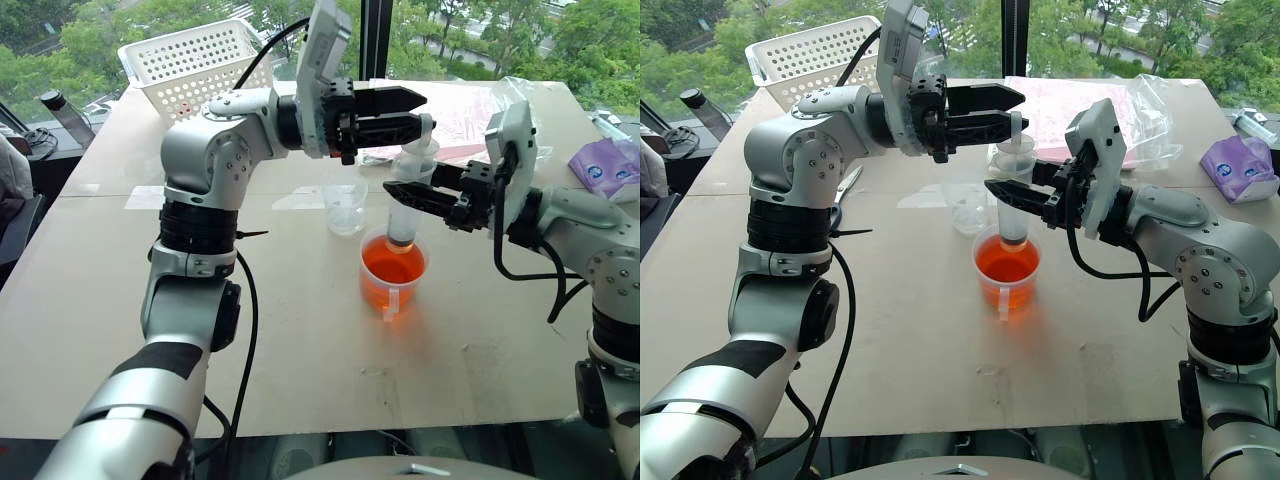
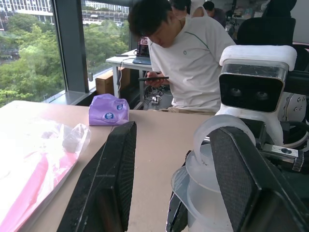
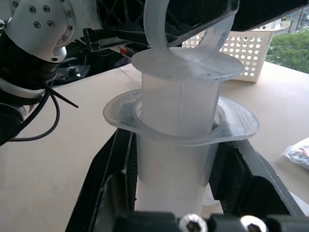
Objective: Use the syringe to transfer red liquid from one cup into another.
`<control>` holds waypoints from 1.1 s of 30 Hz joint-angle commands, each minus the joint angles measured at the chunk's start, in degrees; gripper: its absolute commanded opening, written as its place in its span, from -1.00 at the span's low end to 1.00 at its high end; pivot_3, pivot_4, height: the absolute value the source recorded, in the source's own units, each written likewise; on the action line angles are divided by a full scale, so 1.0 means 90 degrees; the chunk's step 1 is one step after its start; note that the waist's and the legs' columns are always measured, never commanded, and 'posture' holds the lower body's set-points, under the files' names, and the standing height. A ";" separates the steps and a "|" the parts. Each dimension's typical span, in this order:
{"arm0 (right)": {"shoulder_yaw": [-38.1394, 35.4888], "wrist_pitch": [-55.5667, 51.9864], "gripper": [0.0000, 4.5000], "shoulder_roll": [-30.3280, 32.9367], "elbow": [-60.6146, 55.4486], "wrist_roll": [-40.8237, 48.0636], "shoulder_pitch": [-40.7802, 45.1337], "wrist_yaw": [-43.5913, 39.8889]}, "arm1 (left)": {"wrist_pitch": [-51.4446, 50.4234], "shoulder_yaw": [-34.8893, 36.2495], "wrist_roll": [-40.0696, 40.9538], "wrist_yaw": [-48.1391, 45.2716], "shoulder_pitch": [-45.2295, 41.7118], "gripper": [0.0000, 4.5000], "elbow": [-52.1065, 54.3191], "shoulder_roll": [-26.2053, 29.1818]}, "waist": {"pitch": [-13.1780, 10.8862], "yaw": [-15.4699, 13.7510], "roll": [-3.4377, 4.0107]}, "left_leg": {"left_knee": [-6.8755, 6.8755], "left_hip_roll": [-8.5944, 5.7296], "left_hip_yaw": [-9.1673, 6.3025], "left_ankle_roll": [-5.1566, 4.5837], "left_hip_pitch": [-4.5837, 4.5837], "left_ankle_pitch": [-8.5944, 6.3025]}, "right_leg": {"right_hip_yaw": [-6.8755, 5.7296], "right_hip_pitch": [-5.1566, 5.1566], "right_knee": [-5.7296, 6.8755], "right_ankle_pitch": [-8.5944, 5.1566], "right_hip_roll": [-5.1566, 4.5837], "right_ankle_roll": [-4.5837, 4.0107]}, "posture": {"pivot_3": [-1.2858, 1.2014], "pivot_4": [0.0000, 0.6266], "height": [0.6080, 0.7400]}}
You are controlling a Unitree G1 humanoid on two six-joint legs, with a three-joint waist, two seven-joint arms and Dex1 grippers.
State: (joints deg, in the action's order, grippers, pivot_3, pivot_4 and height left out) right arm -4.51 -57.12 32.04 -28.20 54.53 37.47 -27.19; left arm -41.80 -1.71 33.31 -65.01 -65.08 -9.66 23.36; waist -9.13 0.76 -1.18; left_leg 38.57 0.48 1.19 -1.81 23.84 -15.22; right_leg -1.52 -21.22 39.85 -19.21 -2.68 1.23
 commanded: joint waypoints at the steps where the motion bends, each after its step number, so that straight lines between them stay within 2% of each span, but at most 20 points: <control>1: 0.0130 -0.0028 -0.31 0.0029 -0.0318 0.0197 -0.0020 -0.0201 | 0.0096 0.0230 0.0107 0.0161 -0.0272 0.03 0.0114 -0.0022 | 0.0000 0.0000 0.0000 | 0.0000 0.0000 0.0000 0.0000 0.0000 0.0000 | 0.0000 0.0000 0.0000 0.0000 0.0000 0.0000 | 0.03 -0.52 1.00; 9: 0.0152 0.0062 -0.31 -0.0005 -0.0304 0.0122 -0.0010 -0.0201 | 0.0104 0.0169 0.0088 0.0076 -0.0200 0.03 0.0167 0.0013 | 0.0000 0.0000 0.0000 | 0.0000 0.0000 0.0000 0.0000 0.0000 0.0000 | 0.0000 0.0000 -0.0001 0.0000 0.0000 0.0000 | 0.03 -0.52 1.00; 13: -0.0183 -0.0003 -0.31 -0.0301 -0.0181 0.0560 0.0312 0.0090 | 0.0030 0.0103 0.0182 -0.0128 -0.0095 0.03 0.0359 0.0093 | 0.0000 0.0017 0.0000 | 0.0000 0.0000 0.0000 0.0000 -0.0001 0.0000 | 0.0002 0.0000 0.0001 0.0000 0.0000 0.0000 | 0.03 -0.52 1.00; 22: -0.0494 0.0011 -0.31 -0.0192 -0.0003 0.0922 0.0527 0.0239 | -0.0061 0.0125 0.0351 -0.0504 -0.0036 0.03 0.0553 0.0371 | 0.0000 0.0001 0.0000 | 0.0000 0.0000 0.0000 0.0000 0.0000 0.0000 | -0.0001 0.0000 -0.0001 0.0000 -0.0001 0.0000 | 0.03 -0.52 1.00; 33: -0.0594 0.0052 -0.31 0.0225 0.0167 0.1017 0.0791 0.0164 | -0.0177 0.0324 0.0582 -0.0321 -0.0225 0.03 0.0437 0.0340 | 0.0000 0.0000 0.0000 | 0.0000 0.0000 0.0000 0.0000 0.0001 0.0000 | -0.0001 0.0000 -0.0002 0.0000 -0.0001 0.0000 | 0.03 -0.52 1.00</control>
State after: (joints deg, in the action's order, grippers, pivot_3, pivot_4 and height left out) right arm -7.42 -58.47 33.55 -25.75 62.73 42.82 -24.95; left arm -43.22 0.70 37.80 -68.25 -65.61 -7.11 26.49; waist -9.13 0.76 -1.18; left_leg 38.58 0.48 1.19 -1.81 23.85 -15.22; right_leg -1.53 -21.21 39.83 -19.21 -2.68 1.23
